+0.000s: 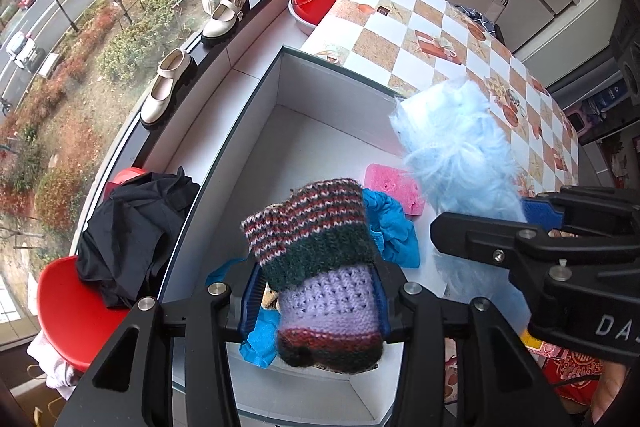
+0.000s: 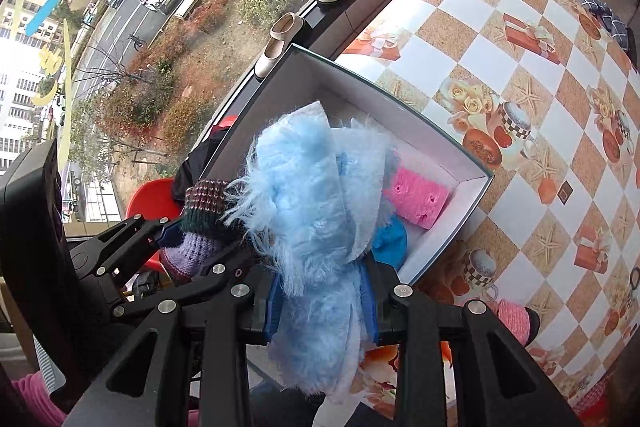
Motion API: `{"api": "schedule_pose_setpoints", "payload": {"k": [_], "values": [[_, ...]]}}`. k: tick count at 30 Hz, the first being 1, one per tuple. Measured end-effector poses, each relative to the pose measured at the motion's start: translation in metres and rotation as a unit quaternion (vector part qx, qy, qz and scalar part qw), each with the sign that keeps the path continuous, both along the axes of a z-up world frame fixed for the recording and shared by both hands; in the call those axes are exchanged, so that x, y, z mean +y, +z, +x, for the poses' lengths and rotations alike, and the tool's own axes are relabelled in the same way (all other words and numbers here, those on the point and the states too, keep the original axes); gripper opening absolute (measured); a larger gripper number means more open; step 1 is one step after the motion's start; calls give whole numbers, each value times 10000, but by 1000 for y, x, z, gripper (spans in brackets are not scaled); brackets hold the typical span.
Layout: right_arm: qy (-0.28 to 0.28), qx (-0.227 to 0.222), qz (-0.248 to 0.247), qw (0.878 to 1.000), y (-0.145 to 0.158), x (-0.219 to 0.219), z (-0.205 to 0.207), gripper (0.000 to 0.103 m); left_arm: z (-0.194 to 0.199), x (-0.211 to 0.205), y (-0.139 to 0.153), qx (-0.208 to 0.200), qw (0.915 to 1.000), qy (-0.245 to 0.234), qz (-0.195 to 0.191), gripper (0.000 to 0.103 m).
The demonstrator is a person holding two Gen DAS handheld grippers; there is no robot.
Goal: Organize soft objects
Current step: 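Lower the striped knit hat and light-blue fluffy item into the white box with both tools, then open both tools to release the hat and fluffy item into the box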
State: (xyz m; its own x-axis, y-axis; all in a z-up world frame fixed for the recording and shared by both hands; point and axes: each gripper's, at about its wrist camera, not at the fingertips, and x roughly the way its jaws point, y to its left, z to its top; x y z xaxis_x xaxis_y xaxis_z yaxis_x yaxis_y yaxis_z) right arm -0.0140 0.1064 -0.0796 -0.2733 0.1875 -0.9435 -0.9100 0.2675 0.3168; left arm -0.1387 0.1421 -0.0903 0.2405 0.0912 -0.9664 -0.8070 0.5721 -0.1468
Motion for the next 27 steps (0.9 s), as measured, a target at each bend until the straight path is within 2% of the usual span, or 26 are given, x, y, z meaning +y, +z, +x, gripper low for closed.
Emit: {"api": "schedule_pose_setpoints", "payload": {"k": [16, 17, 19, 20, 21, 22, 23, 27], "values": [[-88, -22, -1, 10000, -2, 7, 6, 33, 7, 2, -3, 108, 9999, -117, 49, 48], [-115, -18, -9, 9999, -3, 7, 8, 33, 7, 2, -4, 159, 9998, -113, 77, 49], [-177, 18, -20, 9998, -4, 8, 10, 35, 7, 4, -7, 259, 9996, -92, 54, 63], [-209, 40, -31, 9998, -4, 8, 12, 49, 7, 5, -7, 263, 9996, -79, 25, 67], [-251, 40, -31, 9997, -4, 8, 14, 68, 6, 5, -7, 233, 9997, -69, 6, 71], [-300, 39, -24, 9995, -3, 7, 16, 77, 6, 6, -7, 208, 9998, -72, -24, 71], [-361, 56, -7, 9993, -2, 6, 18, 82, 6, 6, -6, 178, 9998, -85, -59, 71], [-556, 101, -104, 9983, 6, -1, 31, 82, 10, 3, 2, 79, 9996, -234, -111, 77]]}}
